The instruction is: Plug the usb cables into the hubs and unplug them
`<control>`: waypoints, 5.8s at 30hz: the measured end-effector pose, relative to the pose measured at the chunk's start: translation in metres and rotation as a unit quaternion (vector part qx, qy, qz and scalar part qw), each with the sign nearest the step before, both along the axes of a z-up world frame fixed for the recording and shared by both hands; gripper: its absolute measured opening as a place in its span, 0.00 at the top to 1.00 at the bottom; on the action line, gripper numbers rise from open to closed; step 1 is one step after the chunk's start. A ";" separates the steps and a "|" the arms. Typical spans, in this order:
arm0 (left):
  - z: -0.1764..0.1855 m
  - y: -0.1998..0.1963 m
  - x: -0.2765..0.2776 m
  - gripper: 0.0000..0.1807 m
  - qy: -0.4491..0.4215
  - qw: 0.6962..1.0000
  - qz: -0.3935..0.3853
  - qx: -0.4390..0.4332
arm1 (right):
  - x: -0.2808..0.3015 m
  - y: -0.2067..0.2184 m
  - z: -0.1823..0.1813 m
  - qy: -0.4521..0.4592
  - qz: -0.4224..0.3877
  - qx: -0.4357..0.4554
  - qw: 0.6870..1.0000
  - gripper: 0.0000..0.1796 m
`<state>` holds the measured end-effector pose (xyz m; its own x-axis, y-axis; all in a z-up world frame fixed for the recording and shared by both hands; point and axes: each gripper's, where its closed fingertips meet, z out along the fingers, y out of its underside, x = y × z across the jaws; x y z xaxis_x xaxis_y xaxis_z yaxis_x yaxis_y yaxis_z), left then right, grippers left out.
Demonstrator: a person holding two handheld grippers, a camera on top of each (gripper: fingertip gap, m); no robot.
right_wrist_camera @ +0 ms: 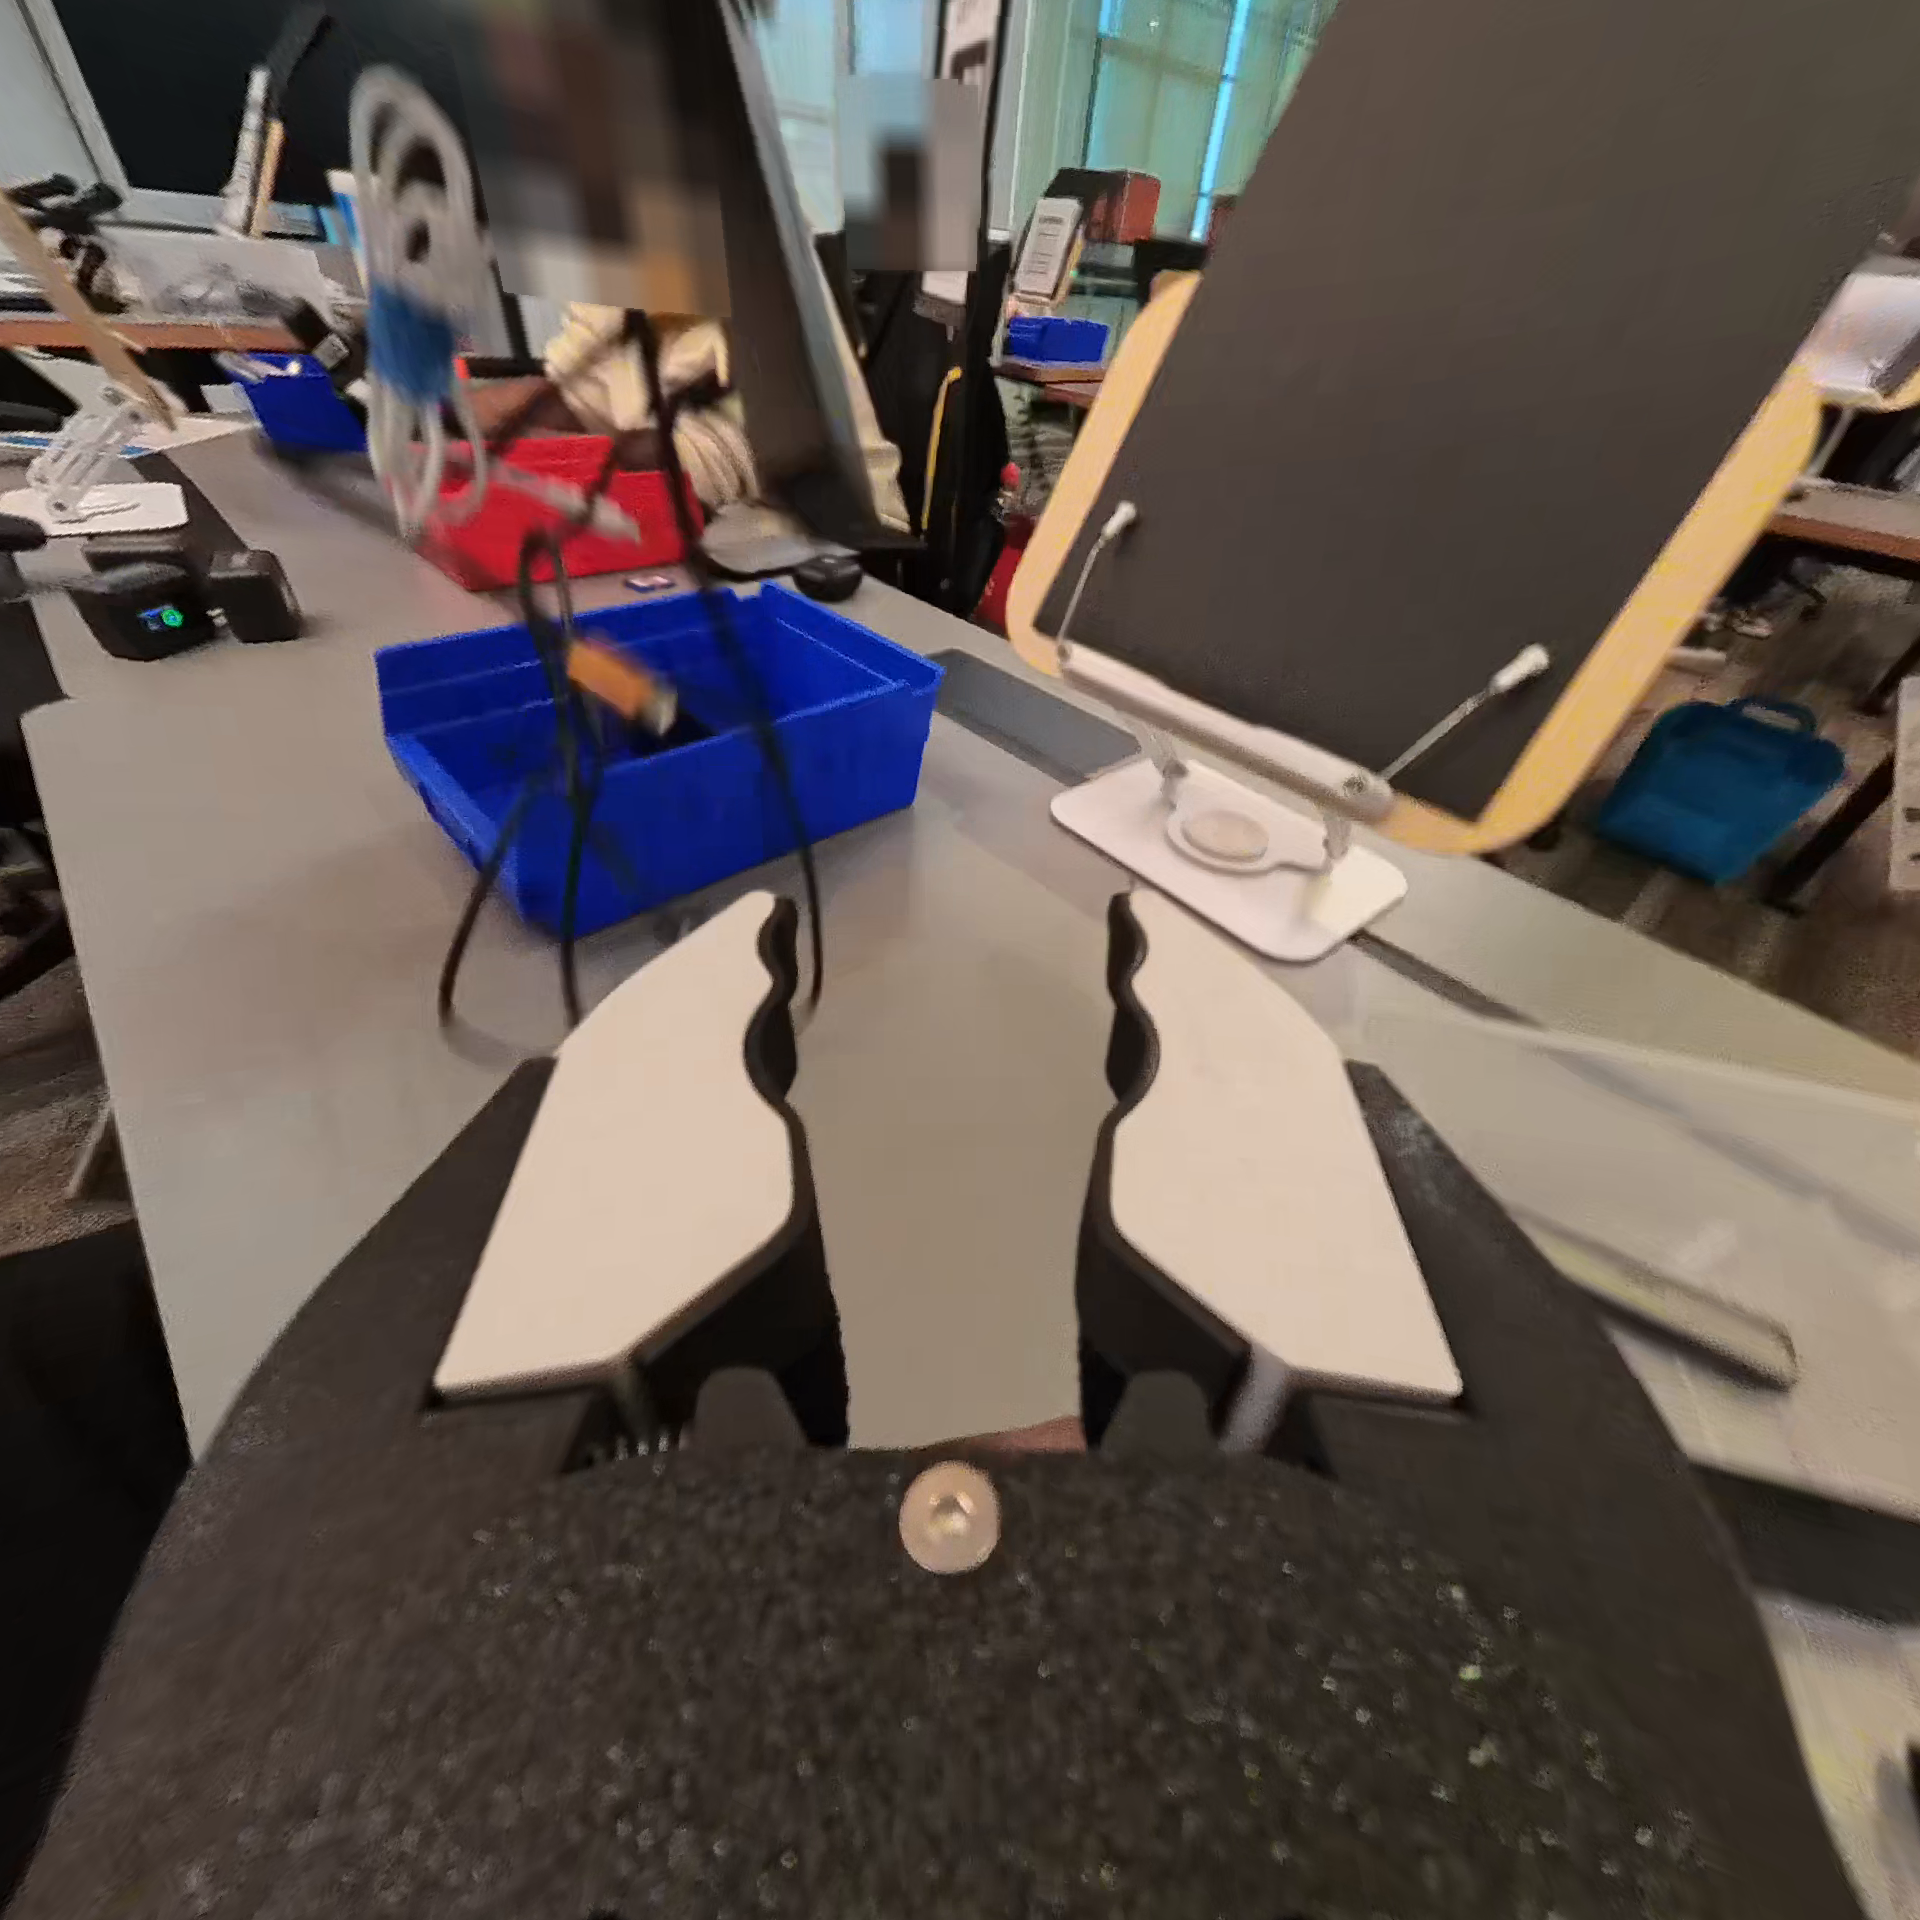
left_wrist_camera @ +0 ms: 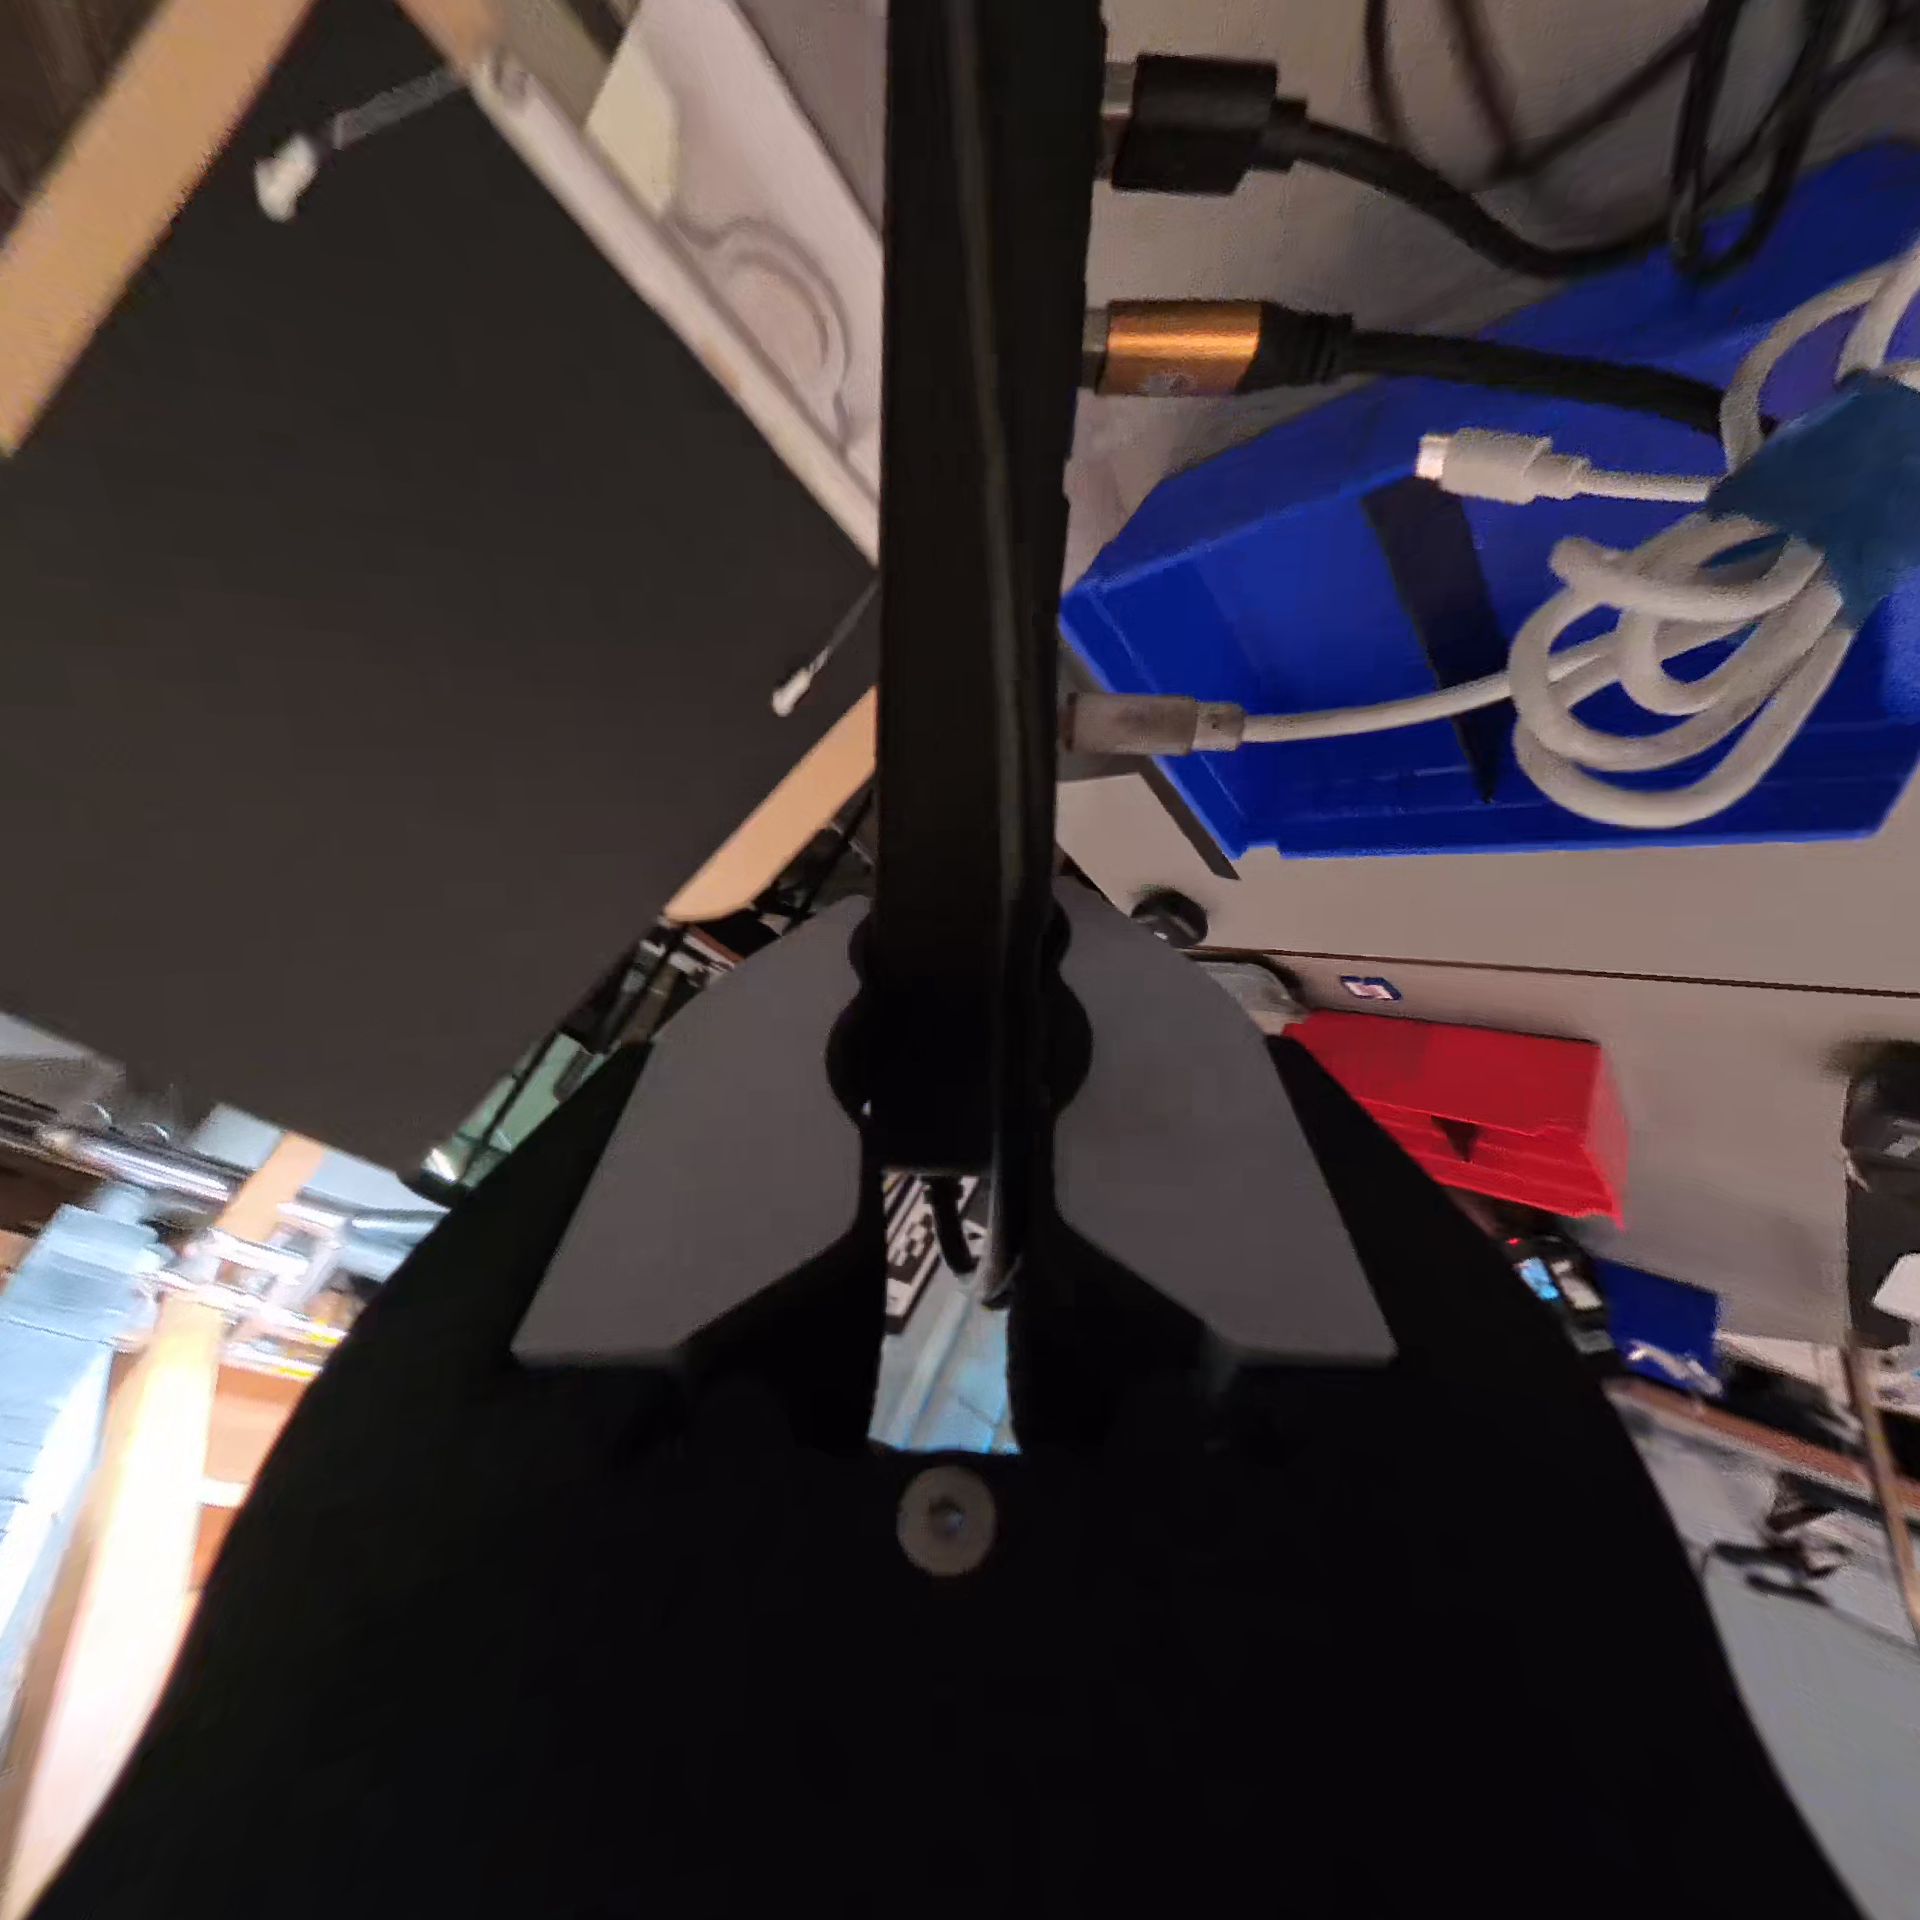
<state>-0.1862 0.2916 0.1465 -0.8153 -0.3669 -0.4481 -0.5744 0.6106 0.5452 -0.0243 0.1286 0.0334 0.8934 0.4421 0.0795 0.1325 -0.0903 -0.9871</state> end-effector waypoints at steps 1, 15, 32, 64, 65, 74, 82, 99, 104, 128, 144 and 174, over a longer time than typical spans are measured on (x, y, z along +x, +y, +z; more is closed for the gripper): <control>-0.013 -0.012 0.008 0.86 0.015 1.000 -0.008 -0.001 | -0.008 0.007 0.007 -0.002 0.020 -0.005 1.000 0.69; -0.085 -0.067 0.078 0.86 0.025 0.997 -0.042 -0.054 | -0.042 0.070 -0.076 -0.123 -0.034 -0.119 0.985 0.84; -0.115 -0.066 0.032 0.81 -0.635 0.628 0.204 -0.401 | -0.072 0.138 -0.104 0.106 0.185 -0.010 0.977 0.85; -0.246 -0.070 0.047 0.87 -0.726 0.590 0.185 -0.300 | -0.087 0.123 -0.097 0.133 0.122 0.035 0.983 0.85; -0.243 -0.062 0.037 0.87 -0.734 0.577 0.206 -0.295 | -0.083 0.124 -0.093 0.132 0.112 0.045 0.984 0.85; -0.175 -0.103 0.040 0.72 -0.753 0.435 0.196 -0.453 | -0.067 0.138 -0.108 0.096 0.055 0.025 0.994 0.85; -0.206 -0.098 0.059 0.77 -0.724 0.496 0.258 -0.403 | -0.084 0.131 -0.111 0.055 0.048 0.030 0.997 0.85; -0.204 -0.081 0.065 0.92 -0.746 0.481 0.284 -0.362 | -0.102 0.125 -0.113 0.046 0.047 0.024 0.998 0.85; -0.205 -0.078 0.064 0.92 -0.747 0.480 0.299 -0.348 | -0.102 0.128 -0.115 0.070 0.033 0.014 0.997 0.85; -0.179 -0.092 0.061 0.86 -0.739 0.513 0.250 -0.358 | -0.099 0.117 -0.090 0.053 0.077 0.110 0.990 0.85; -0.206 -0.076 0.055 0.92 -0.705 0.562 0.289 -0.322 | -0.110 0.123 -0.111 0.061 0.100 0.020 0.993 0.80; -0.171 -0.082 0.056 0.79 -0.735 0.507 0.272 -0.359 | -0.088 0.122 -0.092 0.082 0.066 0.072 0.992 0.85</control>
